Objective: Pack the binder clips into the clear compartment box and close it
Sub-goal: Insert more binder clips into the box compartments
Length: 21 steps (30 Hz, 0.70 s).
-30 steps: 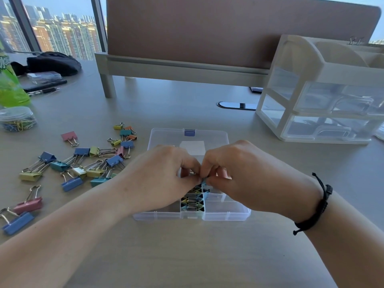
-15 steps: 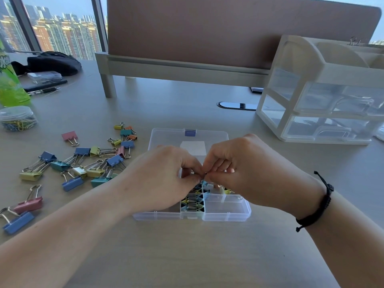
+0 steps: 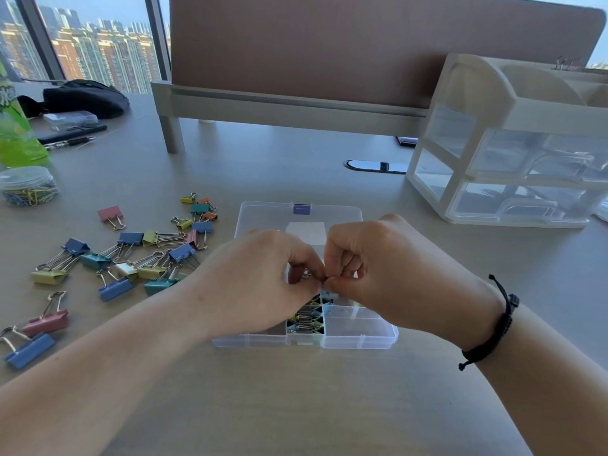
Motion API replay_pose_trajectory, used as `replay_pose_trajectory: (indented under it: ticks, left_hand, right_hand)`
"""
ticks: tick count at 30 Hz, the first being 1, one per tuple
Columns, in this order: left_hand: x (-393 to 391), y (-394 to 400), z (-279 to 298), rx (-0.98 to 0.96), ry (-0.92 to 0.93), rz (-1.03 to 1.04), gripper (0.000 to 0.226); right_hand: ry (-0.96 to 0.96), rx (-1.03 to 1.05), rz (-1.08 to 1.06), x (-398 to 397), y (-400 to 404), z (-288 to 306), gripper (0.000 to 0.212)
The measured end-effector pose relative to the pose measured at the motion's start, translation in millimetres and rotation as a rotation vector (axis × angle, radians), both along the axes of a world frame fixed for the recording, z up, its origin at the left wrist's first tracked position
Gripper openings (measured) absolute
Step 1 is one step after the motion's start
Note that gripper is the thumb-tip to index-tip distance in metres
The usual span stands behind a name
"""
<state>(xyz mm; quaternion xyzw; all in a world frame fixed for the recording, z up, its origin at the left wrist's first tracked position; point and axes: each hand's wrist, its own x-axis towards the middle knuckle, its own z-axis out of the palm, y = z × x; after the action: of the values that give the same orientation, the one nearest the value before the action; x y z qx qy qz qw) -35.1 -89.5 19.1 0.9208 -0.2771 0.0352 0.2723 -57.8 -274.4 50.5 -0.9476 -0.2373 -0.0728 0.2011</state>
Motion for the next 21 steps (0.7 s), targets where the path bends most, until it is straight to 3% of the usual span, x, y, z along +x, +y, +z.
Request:
replay_pose_trajectory:
  ticks: [4,10,15,21]
  left_hand:
    - [-1.7,-0.9,2.4,-0.008,0.002,0.019,0.003]
    - [-4.3,-2.6,6.0,0.015,0.013,0.023,0.01]
    - [-5.6,-2.6,6.1,0.046,0.012,0.034,0.001]
    - [-4.6,-1.3,5.4,0.02,0.032,0.029,0.007]
  right_hand:
    - [-0.02,-0.028,0.027,2.0,2.6,-5.3,0.022]
    - [-0.026,-0.056,0.047,4.7,1.2,-6.6,0.027]
    - [0.112,0.029,0.048,4.0,-3.7,-1.9,0.014]
    - [0.166,0.018,0.03,3.2,-5.7,1.0,0.023]
